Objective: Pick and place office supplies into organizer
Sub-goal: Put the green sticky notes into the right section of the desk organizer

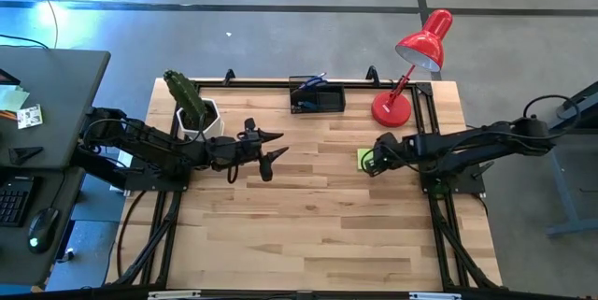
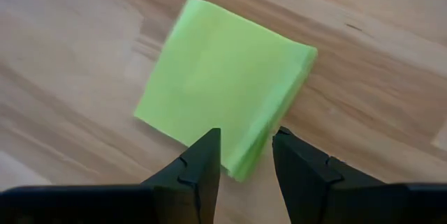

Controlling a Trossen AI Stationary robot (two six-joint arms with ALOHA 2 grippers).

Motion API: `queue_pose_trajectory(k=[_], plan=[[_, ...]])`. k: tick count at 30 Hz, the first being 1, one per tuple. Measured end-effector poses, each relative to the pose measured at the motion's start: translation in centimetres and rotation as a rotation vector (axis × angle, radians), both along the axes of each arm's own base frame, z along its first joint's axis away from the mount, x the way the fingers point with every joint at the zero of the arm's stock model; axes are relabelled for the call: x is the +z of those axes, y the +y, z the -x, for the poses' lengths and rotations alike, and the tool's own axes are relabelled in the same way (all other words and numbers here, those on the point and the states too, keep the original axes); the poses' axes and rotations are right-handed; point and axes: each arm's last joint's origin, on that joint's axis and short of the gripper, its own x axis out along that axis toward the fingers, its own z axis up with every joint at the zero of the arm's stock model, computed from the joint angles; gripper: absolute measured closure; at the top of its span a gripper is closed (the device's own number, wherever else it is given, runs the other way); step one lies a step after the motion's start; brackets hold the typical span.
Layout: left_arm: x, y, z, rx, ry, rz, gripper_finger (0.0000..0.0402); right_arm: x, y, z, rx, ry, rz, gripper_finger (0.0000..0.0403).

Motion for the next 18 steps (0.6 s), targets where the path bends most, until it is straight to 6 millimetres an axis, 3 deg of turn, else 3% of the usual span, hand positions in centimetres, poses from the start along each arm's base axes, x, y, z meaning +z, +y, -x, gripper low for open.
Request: queue_pose_trajectory(k=[12,18], plan=[[0.0,0.0,0.0,0.002,-0.003,0.0,0.0202,-0.9,-0.4,-0.2,0.016,0.068,0.0,0.0283],[0.0,0.0,0.0,0.002,-0.001,0.0,0.0202,-1.1,-0.5,-0.9,0.064,0.04,0.011,0.0326]])
